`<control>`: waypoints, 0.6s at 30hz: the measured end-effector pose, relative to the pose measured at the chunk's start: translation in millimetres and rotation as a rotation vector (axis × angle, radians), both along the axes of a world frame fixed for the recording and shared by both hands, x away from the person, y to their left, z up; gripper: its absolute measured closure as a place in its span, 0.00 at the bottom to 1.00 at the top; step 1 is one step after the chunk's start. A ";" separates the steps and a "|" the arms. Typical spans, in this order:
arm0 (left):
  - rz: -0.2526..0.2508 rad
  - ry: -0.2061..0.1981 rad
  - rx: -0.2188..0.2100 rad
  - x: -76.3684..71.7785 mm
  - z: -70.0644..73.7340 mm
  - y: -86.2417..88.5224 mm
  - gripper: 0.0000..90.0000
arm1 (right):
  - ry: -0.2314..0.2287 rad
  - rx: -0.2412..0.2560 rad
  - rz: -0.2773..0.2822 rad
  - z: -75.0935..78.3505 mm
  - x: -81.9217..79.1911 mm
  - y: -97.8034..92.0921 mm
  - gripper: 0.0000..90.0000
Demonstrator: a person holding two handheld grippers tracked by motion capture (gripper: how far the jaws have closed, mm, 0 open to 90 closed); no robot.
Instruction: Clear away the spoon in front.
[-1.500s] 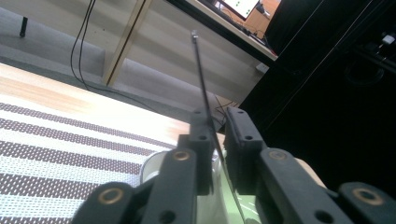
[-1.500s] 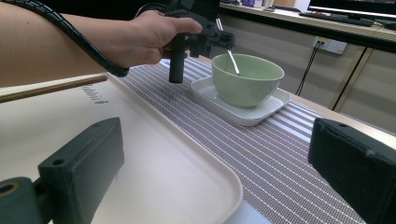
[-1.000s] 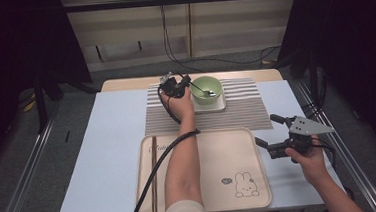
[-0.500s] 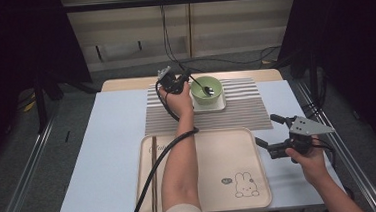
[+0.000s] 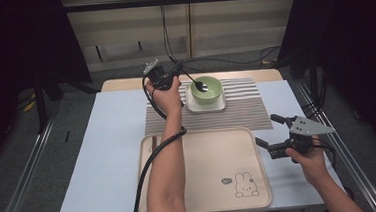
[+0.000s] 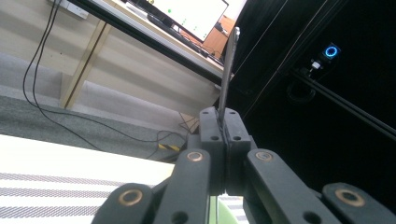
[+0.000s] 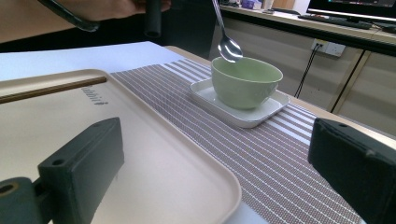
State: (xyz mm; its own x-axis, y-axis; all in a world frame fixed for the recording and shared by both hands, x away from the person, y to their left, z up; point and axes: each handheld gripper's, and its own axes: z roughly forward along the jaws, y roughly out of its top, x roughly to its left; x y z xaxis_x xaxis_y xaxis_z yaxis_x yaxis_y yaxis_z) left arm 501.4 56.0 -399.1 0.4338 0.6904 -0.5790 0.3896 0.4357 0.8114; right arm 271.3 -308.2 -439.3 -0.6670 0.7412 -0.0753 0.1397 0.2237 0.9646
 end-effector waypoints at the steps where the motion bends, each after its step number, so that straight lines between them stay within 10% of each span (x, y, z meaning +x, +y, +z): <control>1: -0.003 0.008 -0.005 -1.9 0.8 2.5 1.00 | -0.002 -0.002 0.001 0.0 0.2 -0.2 0.03; 18: -0.100 0.094 -0.048 -27.5 7.2 31.6 1.00 | 0.000 -0.007 0.002 -1.0 0.2 1.5 0.03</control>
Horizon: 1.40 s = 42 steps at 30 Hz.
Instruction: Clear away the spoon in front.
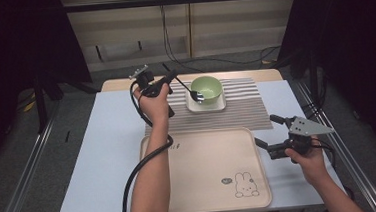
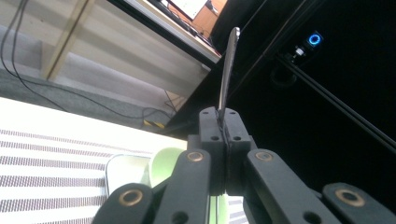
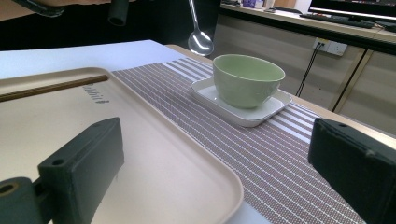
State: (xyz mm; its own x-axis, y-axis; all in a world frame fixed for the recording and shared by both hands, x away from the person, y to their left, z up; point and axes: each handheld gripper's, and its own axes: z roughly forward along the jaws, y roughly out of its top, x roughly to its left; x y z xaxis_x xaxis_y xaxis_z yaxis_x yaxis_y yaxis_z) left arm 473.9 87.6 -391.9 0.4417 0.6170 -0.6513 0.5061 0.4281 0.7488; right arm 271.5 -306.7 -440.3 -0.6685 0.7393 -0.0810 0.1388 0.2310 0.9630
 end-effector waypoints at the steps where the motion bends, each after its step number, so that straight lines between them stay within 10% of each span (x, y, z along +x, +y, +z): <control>1: -0.010 0.002 0.005 -1.0 0.7 1.7 1.00 | -0.001 0.006 -0.004 -0.1 -0.1 0.5 0.03; 42: -0.221 0.147 0.069 -42.3 -5.6 39.1 1.00 | -0.002 0.000 0.001 0.0 -0.3 1.0 0.03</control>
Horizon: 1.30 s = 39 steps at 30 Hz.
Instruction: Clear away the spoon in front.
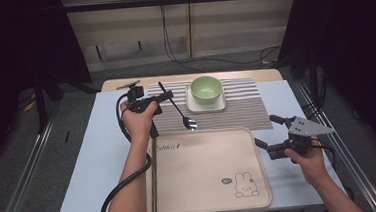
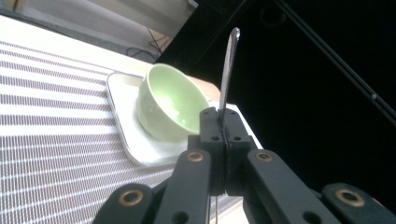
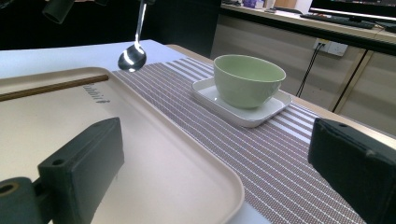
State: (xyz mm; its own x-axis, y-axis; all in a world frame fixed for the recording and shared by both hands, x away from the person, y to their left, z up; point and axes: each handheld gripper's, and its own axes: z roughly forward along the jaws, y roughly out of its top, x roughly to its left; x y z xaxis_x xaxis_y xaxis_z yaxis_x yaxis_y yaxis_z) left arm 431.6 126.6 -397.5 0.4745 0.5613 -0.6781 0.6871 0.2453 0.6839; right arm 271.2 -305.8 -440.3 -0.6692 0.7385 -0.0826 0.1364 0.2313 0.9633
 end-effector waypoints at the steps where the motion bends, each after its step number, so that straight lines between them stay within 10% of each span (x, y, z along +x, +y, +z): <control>1: -0.003 0.004 -0.003 -1.0 0.1 0.0 1.00 | 0.001 0.001 0.000 0.0 0.1 0.2 0.03; 39: -0.130 0.154 0.063 -38.6 -35.6 27.2 1.00 | 0.002 -0.008 0.004 -0.3 -0.4 1.4 0.03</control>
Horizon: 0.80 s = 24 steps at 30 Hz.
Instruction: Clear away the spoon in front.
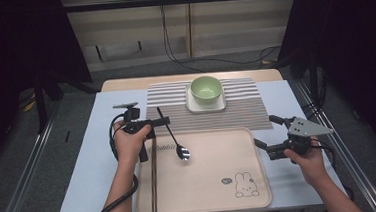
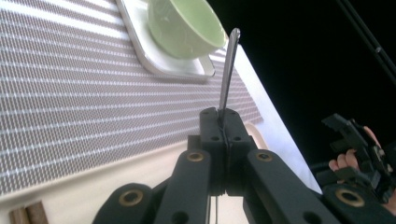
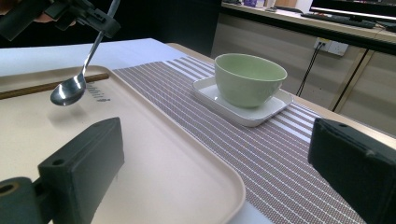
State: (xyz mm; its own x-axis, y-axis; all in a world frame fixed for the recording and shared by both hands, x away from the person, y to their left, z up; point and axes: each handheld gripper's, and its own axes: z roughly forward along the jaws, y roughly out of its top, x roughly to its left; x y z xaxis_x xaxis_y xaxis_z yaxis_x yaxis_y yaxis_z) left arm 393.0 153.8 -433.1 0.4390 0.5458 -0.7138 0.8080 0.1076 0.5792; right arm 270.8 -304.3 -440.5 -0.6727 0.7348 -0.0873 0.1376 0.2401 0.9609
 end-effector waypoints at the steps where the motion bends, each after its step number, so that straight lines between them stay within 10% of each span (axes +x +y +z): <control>1: 0.001 -0.001 0.005 -1.0 -1.0 0.5 1.00 | -0.001 0.001 -0.003 0.0 -0.1 0.0 0.03; 24: -0.088 0.079 0.078 -12.1 -21.6 7.1 1.00 | -0.005 -0.007 0.005 0.0 0.0 0.4 0.03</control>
State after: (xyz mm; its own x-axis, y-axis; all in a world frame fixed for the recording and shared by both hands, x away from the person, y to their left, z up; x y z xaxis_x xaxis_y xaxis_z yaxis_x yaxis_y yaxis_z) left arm 380.9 160.9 -454.7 0.4313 0.5631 -0.7049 0.8559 -0.0084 0.5170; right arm 270.8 -303.9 -440.5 -0.6758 0.7309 -0.0958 0.1313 0.2472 0.9600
